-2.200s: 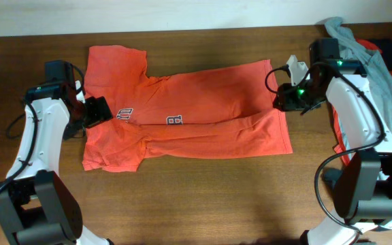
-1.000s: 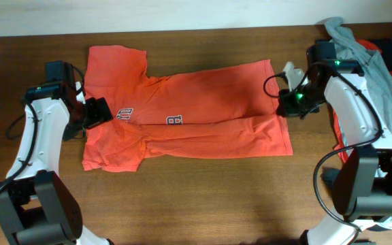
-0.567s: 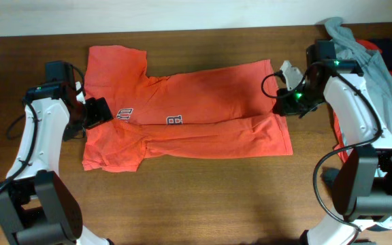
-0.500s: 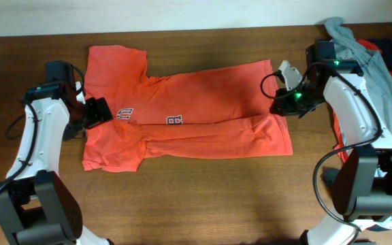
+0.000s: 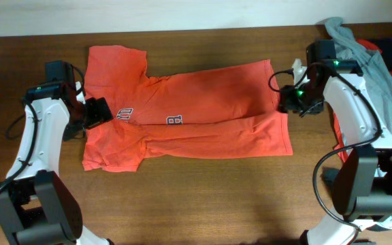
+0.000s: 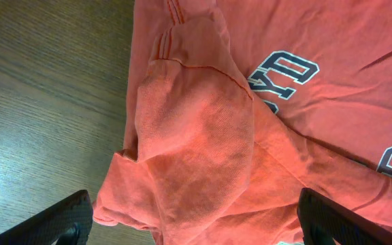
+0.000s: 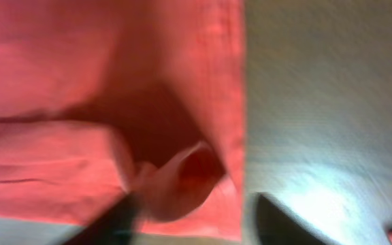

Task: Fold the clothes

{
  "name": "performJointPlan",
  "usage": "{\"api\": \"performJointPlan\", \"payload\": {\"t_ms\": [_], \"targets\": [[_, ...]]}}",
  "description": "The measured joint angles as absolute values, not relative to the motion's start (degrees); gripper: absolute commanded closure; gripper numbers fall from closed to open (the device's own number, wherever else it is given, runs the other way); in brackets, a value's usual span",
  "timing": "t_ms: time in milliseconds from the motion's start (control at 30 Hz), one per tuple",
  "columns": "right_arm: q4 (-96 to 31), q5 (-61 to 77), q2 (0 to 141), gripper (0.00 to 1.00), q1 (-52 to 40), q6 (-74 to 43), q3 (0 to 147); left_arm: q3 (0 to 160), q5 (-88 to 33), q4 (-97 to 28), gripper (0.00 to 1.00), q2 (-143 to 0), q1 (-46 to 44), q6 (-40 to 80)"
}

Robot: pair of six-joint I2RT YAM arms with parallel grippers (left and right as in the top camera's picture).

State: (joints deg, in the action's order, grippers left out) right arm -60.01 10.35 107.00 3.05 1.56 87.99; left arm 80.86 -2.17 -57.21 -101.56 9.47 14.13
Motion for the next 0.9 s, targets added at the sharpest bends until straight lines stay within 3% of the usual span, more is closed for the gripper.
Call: {"api": "performJointPlan", "payload": {"t_ms": [33,133,167,233,333,433,700,833,900], "targets": [[-58.5,11.9,107.0,0.1,3.0,2.7,88.0,80.9,-2.2,-57.2,0.04,-101.6,9.5,14.1],[-53.6,13.6,107.0,0.08,3.0,4.8,88.0,80.9,-2.2,-57.3,0.05,-101.6,9.5,14.1],[-52.5,14.0,107.0,0.08,3.0,5.2,88.0,80.9,-2.2,-57.4,0.22,-101.6,9.5,14.1],[-51.1,14.5,107.0,0.08,3.0,5.6,88.0,80.9,-2.2,-57.7,0.29,-101.6,9.5,14.1],[-50.9,14.7,107.0,0.08,3.0,6.1,88.0,80.9,-2.2,-57.7,0.27,-101.6,9.5,13.9],[-51.8,14.7,107.0,0.07,3.0,6.2,88.0,80.9,-2.2,-57.3,0.01,-101.6,9.5,13.7],[-53.7,14.7,107.0,0.08,3.0,6.2,88.0,76.3,-2.4,-50.5,0.03,-101.5,9.5,13.5],[-53.9,14.7,107.0,0.08,3.0,6.2,88.0,73.4,-2.3,-46.0,0.11,-101.6,9.5,13.3],[-53.9,14.7,107.0,0.08,3.0,6.3,88.0,73.3,-2.4,-44.4,0.24,-101.8,9.5,13.3]]}}
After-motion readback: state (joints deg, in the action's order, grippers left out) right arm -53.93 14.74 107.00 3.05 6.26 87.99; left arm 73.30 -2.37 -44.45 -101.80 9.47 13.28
